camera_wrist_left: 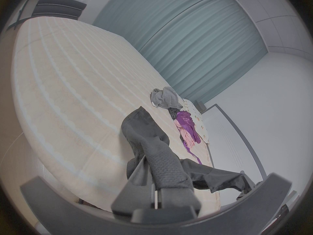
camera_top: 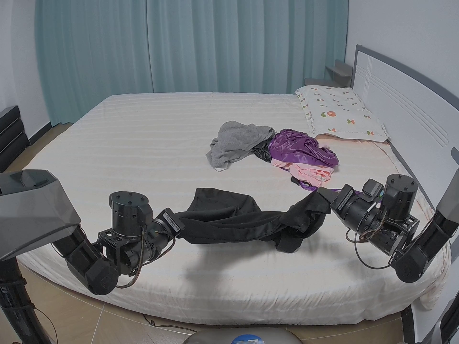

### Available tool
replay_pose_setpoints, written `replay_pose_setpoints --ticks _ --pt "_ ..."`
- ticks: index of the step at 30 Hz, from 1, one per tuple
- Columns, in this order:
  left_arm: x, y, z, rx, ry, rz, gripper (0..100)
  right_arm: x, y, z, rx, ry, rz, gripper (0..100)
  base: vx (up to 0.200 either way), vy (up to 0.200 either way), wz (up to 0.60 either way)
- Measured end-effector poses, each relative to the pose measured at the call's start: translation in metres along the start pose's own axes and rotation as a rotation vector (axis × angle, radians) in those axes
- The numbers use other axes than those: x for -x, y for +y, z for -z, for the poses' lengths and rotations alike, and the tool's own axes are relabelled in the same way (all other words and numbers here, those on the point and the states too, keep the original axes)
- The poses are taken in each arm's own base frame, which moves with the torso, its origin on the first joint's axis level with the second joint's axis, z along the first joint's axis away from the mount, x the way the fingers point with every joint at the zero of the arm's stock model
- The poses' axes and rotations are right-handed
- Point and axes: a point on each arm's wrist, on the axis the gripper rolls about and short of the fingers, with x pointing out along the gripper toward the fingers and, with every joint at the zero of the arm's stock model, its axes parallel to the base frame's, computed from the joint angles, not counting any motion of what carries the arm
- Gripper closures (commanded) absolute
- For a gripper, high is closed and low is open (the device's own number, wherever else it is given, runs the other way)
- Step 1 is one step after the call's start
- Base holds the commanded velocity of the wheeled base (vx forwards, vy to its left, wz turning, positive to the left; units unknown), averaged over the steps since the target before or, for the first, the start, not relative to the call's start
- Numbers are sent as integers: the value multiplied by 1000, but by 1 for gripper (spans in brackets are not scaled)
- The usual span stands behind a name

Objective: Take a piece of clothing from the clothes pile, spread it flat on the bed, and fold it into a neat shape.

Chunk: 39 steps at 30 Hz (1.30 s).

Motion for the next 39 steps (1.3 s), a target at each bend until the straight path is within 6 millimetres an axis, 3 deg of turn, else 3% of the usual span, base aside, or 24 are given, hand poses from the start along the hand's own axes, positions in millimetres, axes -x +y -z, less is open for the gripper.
replay_pose_setpoints --ticks 23,39 --pt "16 -14 -9 0 -27 54 100 -16 -18 -6 74 -116 128 100 0 200 0" --pt "20 -18 -12 3 -39 70 100 -19 -15 -10 74 -172 83 100 0 200 0"
